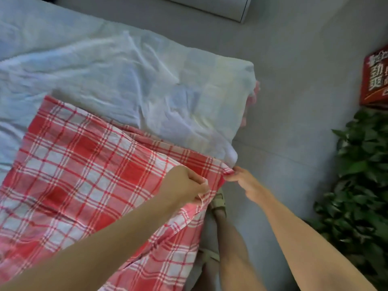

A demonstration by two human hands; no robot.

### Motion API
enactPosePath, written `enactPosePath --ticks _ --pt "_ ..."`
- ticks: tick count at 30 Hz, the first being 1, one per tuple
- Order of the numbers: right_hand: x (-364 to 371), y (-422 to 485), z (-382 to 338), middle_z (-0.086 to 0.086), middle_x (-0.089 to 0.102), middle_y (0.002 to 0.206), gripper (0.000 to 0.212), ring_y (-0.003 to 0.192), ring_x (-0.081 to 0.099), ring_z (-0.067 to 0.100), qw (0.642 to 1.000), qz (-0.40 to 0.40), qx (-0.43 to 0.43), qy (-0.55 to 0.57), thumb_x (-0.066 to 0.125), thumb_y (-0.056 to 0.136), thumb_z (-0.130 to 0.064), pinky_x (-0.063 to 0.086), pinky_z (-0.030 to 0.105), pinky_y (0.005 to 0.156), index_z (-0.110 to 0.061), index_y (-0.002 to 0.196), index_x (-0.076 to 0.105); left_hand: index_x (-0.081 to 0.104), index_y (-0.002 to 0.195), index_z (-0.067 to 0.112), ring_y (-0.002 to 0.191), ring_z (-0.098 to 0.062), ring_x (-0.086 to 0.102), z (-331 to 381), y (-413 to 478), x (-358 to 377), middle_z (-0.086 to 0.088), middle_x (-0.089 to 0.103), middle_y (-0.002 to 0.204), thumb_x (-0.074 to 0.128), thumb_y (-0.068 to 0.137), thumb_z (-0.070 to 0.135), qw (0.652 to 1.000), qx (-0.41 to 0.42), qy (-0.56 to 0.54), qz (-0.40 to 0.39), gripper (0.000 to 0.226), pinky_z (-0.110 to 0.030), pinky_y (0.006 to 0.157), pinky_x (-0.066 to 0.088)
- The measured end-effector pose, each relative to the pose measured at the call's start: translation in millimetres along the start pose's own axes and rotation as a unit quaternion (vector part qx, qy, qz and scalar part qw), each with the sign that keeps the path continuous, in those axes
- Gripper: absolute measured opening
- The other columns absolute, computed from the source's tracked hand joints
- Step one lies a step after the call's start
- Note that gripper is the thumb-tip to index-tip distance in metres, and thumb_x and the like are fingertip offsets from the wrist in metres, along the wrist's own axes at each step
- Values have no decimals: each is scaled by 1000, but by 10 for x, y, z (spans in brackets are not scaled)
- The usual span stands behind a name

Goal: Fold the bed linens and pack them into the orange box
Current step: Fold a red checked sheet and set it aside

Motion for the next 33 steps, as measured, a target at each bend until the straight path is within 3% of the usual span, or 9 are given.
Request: enactPosePath --ticks 3,7,11,16,19,23,27,30,33 --pt "-90 -62 99 5 68 107 56 102 62 20 999 -17 -14 47 74 63 -20 42 39 102 -1 115 61 69 74 6 62 -20 69 4 -71 -16 -11 70 72 72 78 -1 1000 -6 -25 -5 9 -25 55 58" --pt "-92 -316 152 15 66 95 21 82 67 24 988 -2 -27 153 56 84 8 52 34 76 1 103 55 70 74 7 59 -19 69 -30 -243 -87 -9 70 66 73 79 2 999 39 -14 10 7 -27 59 59" --pt "6 -549 237 20 66 102 33 81 67 27 976 134 -74 152 62 85 6 56 36 68 -2 115 51 69 81 6 60 -15 69 -128 -441 -124 -6 69 68 72 81 7 997 68 -6 46 3 -25 58 58" --pt "69 -580 157 9 63 79 65 75 62 25 953 220 -205 -31 62 82 3 53 40 76 -28 136 42 69 79 8 59 -15 68 -255 -538 -148 -1 66 64 73 80 10 994 78 -30 65 5 -29 60 59" --pt "133 -508 55 -9 59 73 48 76 60 19 922 241 -227 -202 60 86 -9 51 39 76 -28 129 50 69 78 8 59 -15 68 -280 -483 -168 0 66 63 74 79 12 994 77 -39 72 7 -27 58 58" --pt "134 -376 -77 -5 65 90 19 84 61 19 922 209 -183 -270 57 90 -37 47 33 71 -27 107 58 67 78 6 60 -18 69 -243 -403 -167 -10 68 72 75 79 12 995 67 -45 62 9 -25 57 57" --pt "71 -276 -162 2 59 89 13 92 58 25 918 228 -155 -286 64 84 -33 44 34 68 -26 74 58 66 74 4 52 -12 65 -201 -364 -127 -4 64 65 74 78 6 996 57 -25 63 9 -25 54 57" --pt "36 -464 -163 3 55 108 9 106 49 28 885 278 -175 -331 68 82 -29 42 34 84 -20 81 67 67 73 -1 49 -11 64 -193 -384 -95 1 63 64 73 79 6 996 53 -8 76 11 -25 54 57" --pt "151 -846 -175 2 58 94 11 93 56 22 886 266 -258 -279 67 83 -14 36 20 74 -17 76 58 64 75 -3 53 -12 66 -194 -486 -61 -6 65 66 71 80 3 995 52 -27 85 11 -29 58 59"
Point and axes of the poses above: each hand's wrist, its own y-axis towards the middle knuckle, its own x-axis out of the palm, z = x × y, the point moved 2 cm from there along y, towards the middle knuckle
